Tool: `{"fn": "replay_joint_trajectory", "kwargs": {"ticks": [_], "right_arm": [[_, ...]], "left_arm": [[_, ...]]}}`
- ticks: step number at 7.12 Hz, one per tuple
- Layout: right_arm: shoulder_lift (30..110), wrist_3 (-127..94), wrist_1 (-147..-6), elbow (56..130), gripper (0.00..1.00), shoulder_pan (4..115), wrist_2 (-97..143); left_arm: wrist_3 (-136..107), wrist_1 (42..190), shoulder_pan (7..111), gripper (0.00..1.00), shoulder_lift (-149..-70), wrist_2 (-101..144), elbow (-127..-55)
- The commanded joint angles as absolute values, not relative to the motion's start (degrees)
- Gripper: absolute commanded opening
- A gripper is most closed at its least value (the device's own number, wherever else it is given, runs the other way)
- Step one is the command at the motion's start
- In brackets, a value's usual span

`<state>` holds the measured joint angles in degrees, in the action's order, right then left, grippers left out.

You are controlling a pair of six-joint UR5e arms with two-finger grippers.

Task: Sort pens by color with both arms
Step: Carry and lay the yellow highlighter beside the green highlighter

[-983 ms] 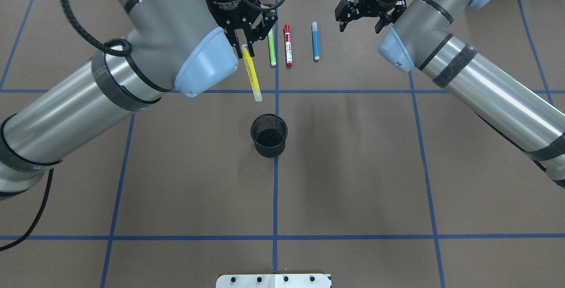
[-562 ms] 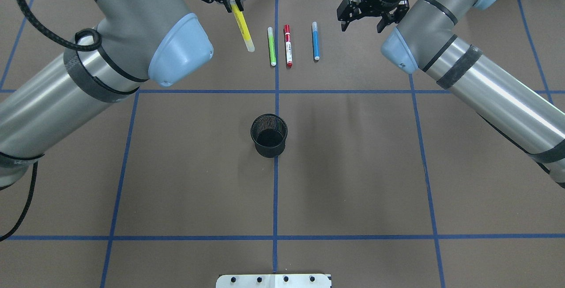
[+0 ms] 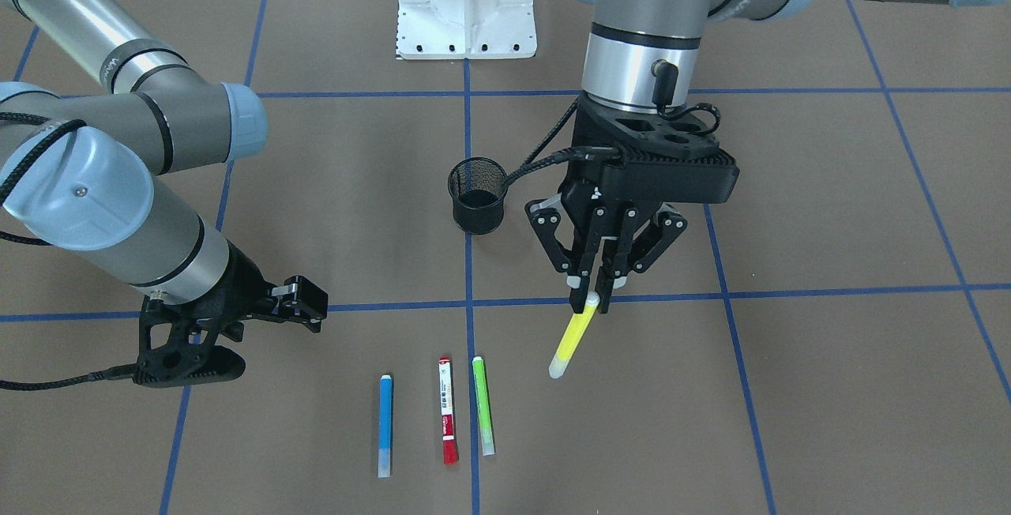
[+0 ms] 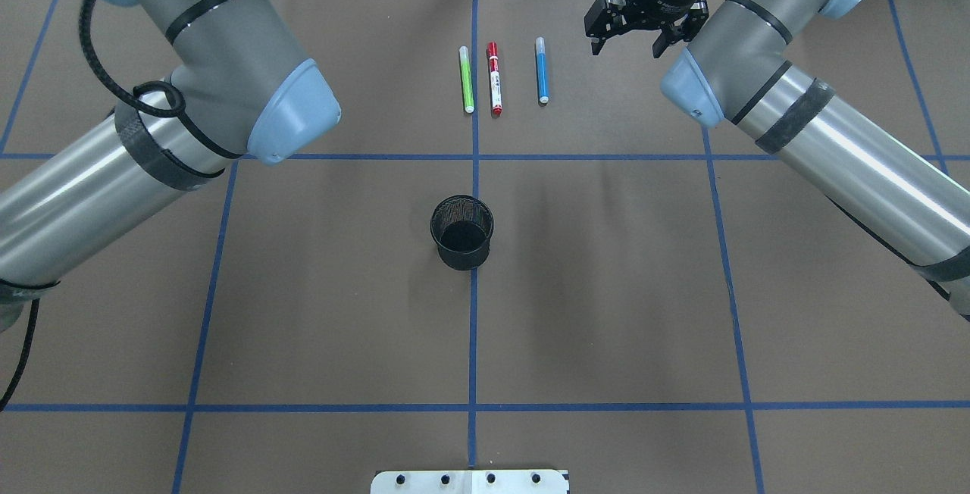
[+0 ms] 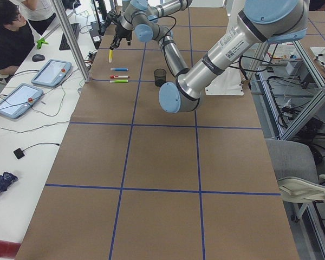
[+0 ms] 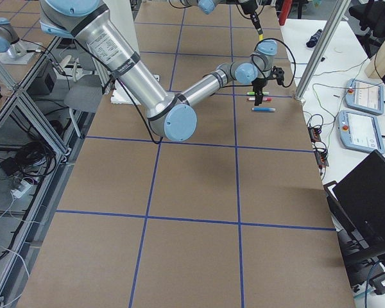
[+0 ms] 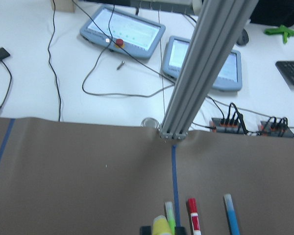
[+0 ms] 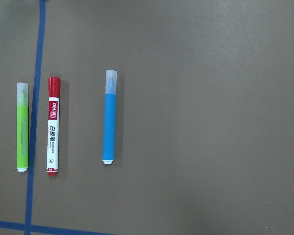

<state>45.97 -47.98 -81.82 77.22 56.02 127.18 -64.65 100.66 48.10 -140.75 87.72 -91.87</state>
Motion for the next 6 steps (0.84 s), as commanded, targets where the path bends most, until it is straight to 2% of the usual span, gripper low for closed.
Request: {"fn": "replay_joint_trajectory", "kwargs": {"ticks": [1,3,5,6], "right_arm": [[46.14,-48.43,-81.83,77.26,1.0,56.34,127.35],[46.76,-48.51,-81.74,77.26,1.0,56.43,127.35],[47.37,-48.87,-81.74,78.04,1.0,56.43,127.27],[47.81,-48.95,-81.83,78.92,1.0,56.43,127.27]], "left_arm": [[-71.08,112.88,39.94,0.0,-136.85,64.53,-86.27],[-76.71,120.37,35.79,0.0,-138.76,54.97,-74.77],[-77.69,131.61,33.93,0.0,-142.81,49.67,-60.0],[-78.91,134.1,33.84,0.0,-142.91,49.66,-57.68]]}}
